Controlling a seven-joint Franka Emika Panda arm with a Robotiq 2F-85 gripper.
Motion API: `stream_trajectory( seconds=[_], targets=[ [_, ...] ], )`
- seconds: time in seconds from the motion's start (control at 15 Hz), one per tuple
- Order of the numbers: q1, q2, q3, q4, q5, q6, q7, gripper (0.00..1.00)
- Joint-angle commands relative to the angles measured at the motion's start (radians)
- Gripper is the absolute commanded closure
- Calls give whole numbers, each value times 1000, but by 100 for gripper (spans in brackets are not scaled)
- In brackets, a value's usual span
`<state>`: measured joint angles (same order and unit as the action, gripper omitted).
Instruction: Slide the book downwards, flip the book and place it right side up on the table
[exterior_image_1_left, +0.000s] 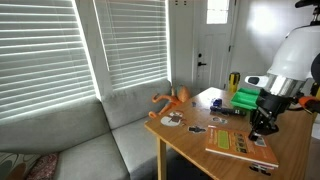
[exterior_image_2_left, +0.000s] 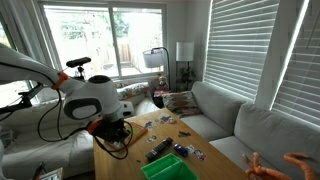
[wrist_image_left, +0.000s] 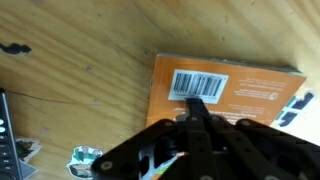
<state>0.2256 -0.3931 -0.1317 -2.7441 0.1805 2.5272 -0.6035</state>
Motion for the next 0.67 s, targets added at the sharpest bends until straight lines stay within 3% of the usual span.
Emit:
stream_trajectory(
  seconds=[0.0, 0.6],
  targets=[
    [-61, 7, 29, -3, -60, -78, 80, 100],
    [-124, -85, 41, -20, -142, -313, 148, 100]
  ],
)
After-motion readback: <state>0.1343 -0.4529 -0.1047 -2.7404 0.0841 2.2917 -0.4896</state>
